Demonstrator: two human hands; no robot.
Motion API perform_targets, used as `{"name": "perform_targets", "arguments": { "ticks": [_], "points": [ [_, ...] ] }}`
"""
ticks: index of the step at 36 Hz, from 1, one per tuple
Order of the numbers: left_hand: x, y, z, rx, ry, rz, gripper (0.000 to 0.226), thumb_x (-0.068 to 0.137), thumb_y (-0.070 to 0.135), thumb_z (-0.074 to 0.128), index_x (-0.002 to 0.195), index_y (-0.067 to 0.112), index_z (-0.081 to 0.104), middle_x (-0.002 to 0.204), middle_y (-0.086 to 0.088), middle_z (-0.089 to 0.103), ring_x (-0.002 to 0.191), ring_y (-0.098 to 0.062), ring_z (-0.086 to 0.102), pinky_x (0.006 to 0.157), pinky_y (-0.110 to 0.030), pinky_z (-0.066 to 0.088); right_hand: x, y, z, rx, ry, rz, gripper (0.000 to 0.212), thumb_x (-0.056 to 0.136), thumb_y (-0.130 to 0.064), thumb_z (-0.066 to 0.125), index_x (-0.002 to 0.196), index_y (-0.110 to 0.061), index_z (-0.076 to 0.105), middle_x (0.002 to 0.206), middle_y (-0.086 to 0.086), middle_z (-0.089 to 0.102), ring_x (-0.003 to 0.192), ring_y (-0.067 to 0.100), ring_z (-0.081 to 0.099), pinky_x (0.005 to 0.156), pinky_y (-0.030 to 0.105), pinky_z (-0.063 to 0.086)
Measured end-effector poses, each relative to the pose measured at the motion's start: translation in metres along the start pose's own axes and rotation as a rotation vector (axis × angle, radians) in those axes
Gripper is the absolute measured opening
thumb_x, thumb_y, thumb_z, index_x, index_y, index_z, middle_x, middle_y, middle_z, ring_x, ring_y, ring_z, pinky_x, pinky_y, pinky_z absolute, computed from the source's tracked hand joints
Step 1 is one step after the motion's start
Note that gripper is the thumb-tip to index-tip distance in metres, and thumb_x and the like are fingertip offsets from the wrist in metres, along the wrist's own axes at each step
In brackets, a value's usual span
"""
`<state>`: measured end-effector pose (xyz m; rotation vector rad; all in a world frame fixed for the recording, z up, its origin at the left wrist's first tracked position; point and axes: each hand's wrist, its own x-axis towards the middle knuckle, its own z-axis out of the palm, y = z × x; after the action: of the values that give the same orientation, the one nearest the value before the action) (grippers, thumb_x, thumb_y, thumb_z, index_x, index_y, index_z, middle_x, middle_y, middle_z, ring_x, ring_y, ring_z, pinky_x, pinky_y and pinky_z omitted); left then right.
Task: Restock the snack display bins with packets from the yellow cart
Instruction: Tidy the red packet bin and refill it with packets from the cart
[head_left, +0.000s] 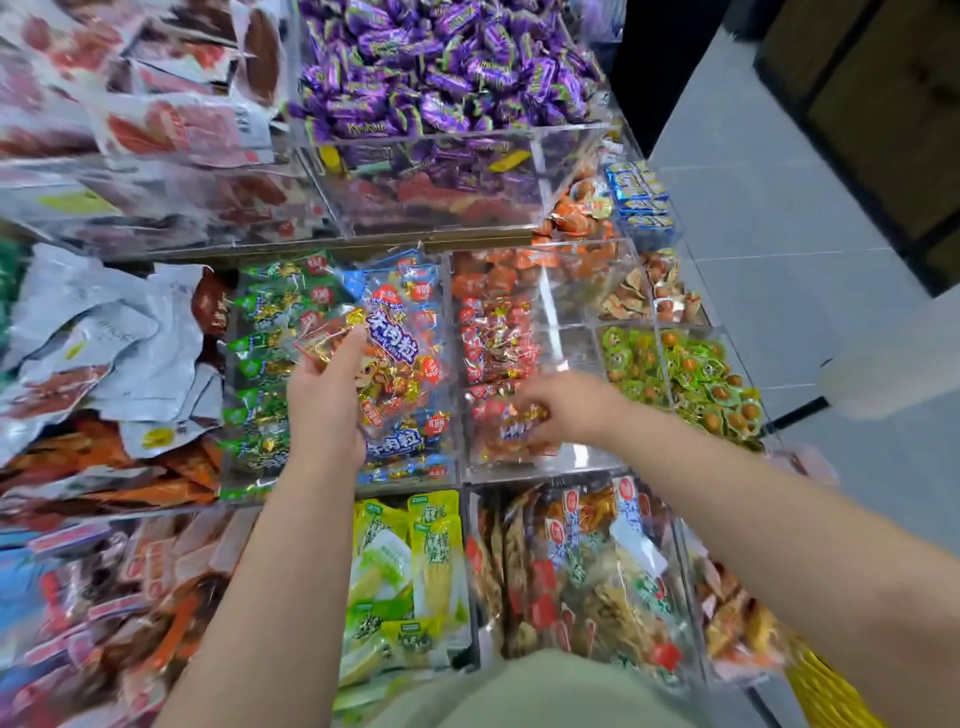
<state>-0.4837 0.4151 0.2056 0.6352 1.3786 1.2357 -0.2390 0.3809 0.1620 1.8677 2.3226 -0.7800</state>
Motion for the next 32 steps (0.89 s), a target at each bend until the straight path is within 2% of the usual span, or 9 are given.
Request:
{"name": "perform_targets", "arguments": {
  "ticks": [4, 7, 15, 19, 21, 24, 27, 30, 32],
  "points": [
    [0.002, -0.004, -0.002, 0.030, -0.021, -0.005, 0.020, 0.079, 0.034, 0.077, 0.089, 0.024, 0.062, 0.088, 0.001, 0.075, 0.091, -0.024, 0.071, 0.082, -0.047, 0.057, 0.022, -0.011, 0.030, -0.388, -0.092, -0.071, 0.036, 0.086, -0.023, 0.060, 0.122, -0.024, 0.054, 0.113, 0.004, 0.061, 0.103, 0.027, 0.058, 0.076, 0.035, 0.050],
    [0.003, -0.007, -0.005, 0.024, -0.032, -0.008, 0.020, 0.081, 0.033, 0.075, 0.092, 0.022, 0.062, 0.084, 0.002, 0.076, 0.086, -0.022, 0.073, 0.068, -0.036, 0.059, 0.030, -0.013, 0.039, -0.541, -0.119, -0.171, 0.033, 0.088, -0.017, 0.056, 0.120, -0.018, 0.054, 0.102, 0.004, 0.062, 0.089, 0.028, 0.060, 0.063, 0.032, 0.043],
    [0.008, -0.008, -0.007, 0.032, -0.028, -0.003, 0.018, 0.083, 0.031, 0.074, 0.091, 0.022, 0.061, 0.076, 0.004, 0.075, 0.076, -0.018, 0.073, 0.063, -0.033, 0.059, 0.052, -0.021, 0.043, -0.565, -0.054, -0.039, 0.028, 0.086, -0.028, 0.056, 0.112, -0.018, 0.055, 0.095, 0.000, 0.060, 0.083, 0.025, 0.061, 0.058, 0.030, 0.042],
    [0.011, -0.006, -0.004, 0.040, -0.042, 0.003, 0.018, 0.080, 0.033, 0.076, 0.090, 0.023, 0.064, 0.088, 0.000, 0.076, 0.089, -0.023, 0.072, 0.080, -0.044, 0.058, 0.053, -0.019, 0.052, -0.533, -0.047, -0.030, 0.041, 0.087, -0.034, 0.056, 0.123, -0.015, 0.050, 0.106, 0.005, 0.058, 0.092, 0.027, 0.060, 0.060, 0.033, 0.043],
    [0.011, -0.007, -0.002, 0.035, -0.055, -0.002, 0.020, 0.080, 0.033, 0.076, 0.091, 0.023, 0.064, 0.088, 0.001, 0.076, 0.089, -0.022, 0.072, 0.078, -0.042, 0.058, 0.051, -0.015, 0.053, -0.502, -0.068, -0.076, 0.048, 0.087, -0.042, 0.055, 0.126, -0.015, 0.048, 0.111, 0.007, 0.056, 0.096, 0.029, 0.059, 0.063, 0.034, 0.044],
    [0.011, -0.008, 0.002, 0.025, -0.067, -0.003, 0.020, 0.079, 0.033, 0.076, 0.092, 0.024, 0.063, 0.085, 0.003, 0.076, 0.084, -0.019, 0.073, 0.074, -0.040, 0.057, 0.045, -0.003, 0.045, -0.300, -0.069, -0.131, 0.057, 0.082, -0.061, 0.052, 0.121, -0.018, 0.051, 0.109, 0.006, 0.057, 0.095, 0.028, 0.058, 0.066, 0.032, 0.045],
    [0.012, -0.007, 0.004, 0.003, -0.077, -0.002, 0.017, 0.083, 0.030, 0.073, 0.095, 0.022, 0.064, 0.086, 0.002, 0.076, 0.085, -0.020, 0.073, 0.068, -0.037, 0.058, 0.031, 0.010, 0.037, 0.085, 0.140, -0.047, 0.056, 0.078, -0.064, 0.057, 0.110, -0.018, 0.054, 0.101, 0.000, 0.055, 0.094, 0.019, 0.054, 0.070, 0.027, 0.042],
    [0.012, -0.005, 0.004, -0.017, -0.081, -0.004, 0.012, 0.087, 0.026, 0.070, 0.096, 0.021, 0.064, 0.083, 0.001, 0.076, 0.079, -0.018, 0.074, 0.061, -0.034, 0.059, 0.026, 0.020, 0.036, 0.484, 0.462, 0.324, 0.060, 0.077, -0.059, 0.062, 0.118, -0.017, 0.050, 0.112, -0.002, 0.047, 0.103, 0.012, 0.046, 0.085, 0.026, 0.038],
    [0.012, -0.004, 0.004, -0.033, -0.063, -0.014, 0.012, 0.087, 0.024, 0.070, 0.096, 0.020, 0.063, 0.087, -0.001, 0.076, 0.085, -0.020, 0.073, 0.067, -0.036, 0.060, 0.029, 0.024, 0.031, 0.857, 0.427, 0.735, 0.076, 0.079, -0.061, 0.060, 0.134, -0.013, 0.039, 0.134, 0.009, 0.042, 0.120, 0.024, 0.042, 0.098, 0.038, 0.037]
  ]
}}
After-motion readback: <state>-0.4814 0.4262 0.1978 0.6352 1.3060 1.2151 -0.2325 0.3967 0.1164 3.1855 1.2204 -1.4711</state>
